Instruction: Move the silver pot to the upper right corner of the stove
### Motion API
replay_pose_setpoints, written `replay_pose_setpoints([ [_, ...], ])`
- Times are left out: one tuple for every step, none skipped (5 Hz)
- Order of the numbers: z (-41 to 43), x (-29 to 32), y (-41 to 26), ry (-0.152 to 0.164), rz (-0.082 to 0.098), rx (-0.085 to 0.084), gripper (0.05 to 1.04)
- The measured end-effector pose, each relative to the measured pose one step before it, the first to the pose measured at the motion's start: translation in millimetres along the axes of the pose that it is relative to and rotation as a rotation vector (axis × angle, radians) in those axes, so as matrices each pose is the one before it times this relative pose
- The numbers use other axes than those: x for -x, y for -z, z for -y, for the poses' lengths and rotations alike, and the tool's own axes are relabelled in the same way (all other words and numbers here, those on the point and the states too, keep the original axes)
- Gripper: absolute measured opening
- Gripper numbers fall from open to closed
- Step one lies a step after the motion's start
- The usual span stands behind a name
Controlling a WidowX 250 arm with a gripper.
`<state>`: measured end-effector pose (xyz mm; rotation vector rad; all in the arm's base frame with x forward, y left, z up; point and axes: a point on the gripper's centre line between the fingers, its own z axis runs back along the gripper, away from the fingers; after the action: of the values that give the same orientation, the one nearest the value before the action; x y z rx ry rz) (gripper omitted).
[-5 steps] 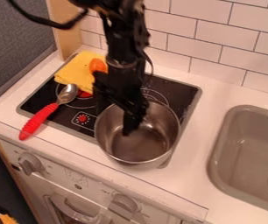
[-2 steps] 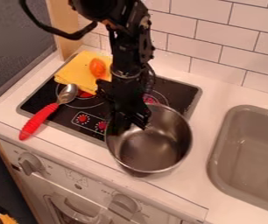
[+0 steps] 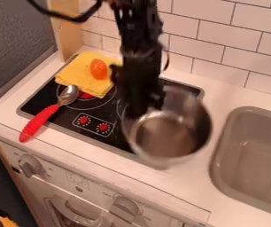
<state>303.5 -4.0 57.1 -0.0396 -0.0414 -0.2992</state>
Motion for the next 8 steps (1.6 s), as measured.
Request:
replay_pose_setpoints([
  [-15.64, -32.13, -25.69, -0.0244, 0.0786, 0.0193, 0.074],
  [-21.06, -29.25, 7.75, -0.0273, -0.0112, 0.01, 0.074],
  [-16.12, -25.88, 19.84, -0.0322, -0.0243, -0.0095, 0.074],
  [-8.39, -18.91, 27.88, -0.0173, -0.0482, -0.0117, 0.074],
  [-5.73, -5.79, 10.76, 0.012, -0.0515, -0.0154, 0.11],
  [0.26, 5.51, 8.93, 0.0027, -0.01, -0.017, 0.297],
  [2.13, 11.65, -9.34, 0.0015, 0.0282, -0.0129, 0.585],
  [-1.93, 8.33, -26.61, 0.0039, 0.0771, -0.0158, 0.9],
])
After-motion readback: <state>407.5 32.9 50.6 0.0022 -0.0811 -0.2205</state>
